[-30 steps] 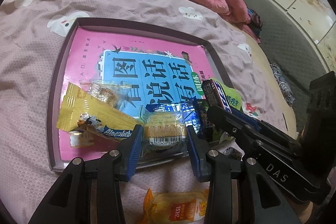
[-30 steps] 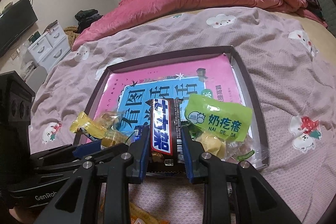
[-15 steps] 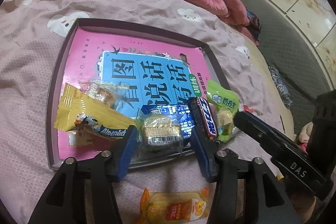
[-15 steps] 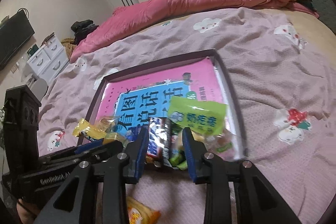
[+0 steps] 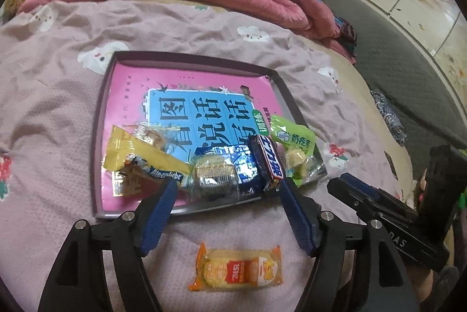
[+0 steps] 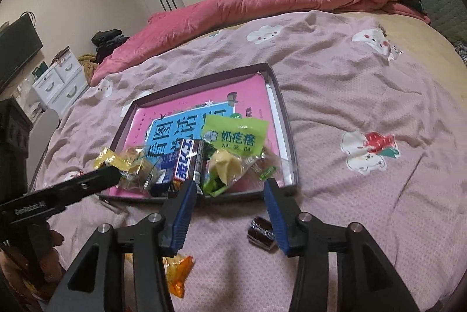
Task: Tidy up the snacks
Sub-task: 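Open both tools on the cake and chocolate bar and pull back, then grasp the orange bread bag with the left tool while the right tool grasps the dark round chocolate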
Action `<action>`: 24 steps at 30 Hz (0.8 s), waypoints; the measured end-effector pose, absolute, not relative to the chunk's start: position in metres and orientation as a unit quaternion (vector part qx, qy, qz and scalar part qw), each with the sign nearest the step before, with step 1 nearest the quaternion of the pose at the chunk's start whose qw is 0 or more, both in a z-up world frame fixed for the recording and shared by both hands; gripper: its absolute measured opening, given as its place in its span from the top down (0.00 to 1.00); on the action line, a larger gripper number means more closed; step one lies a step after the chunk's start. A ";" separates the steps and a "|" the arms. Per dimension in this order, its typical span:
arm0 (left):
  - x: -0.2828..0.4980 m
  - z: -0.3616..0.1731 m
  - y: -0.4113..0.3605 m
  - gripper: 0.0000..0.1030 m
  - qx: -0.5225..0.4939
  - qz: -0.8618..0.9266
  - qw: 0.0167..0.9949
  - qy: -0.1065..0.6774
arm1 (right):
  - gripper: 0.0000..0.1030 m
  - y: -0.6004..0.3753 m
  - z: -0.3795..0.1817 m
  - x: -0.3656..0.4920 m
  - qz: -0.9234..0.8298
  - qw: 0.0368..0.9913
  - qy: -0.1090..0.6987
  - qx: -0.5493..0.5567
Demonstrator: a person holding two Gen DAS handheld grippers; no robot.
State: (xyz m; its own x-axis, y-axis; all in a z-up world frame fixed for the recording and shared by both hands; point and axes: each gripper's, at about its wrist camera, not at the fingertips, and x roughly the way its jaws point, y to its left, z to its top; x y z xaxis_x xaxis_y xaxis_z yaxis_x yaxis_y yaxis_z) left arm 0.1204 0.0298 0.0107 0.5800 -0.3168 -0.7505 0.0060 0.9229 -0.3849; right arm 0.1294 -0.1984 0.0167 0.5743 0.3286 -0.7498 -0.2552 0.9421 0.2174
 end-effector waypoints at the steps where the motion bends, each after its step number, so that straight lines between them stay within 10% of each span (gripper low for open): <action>1: 0.118 0.012 0.029 0.27 -0.168 -0.092 0.872 0.450 | 0.53 -0.199 0.016 0.128 0.165 0.886 0.431 0.042; 24: 0.053 -0.021 0.005 0.25 -0.190 -0.078 0.821 0.532 | 0.43 -0.213 0.008 0.104 0.173 0.882 0.436 0.050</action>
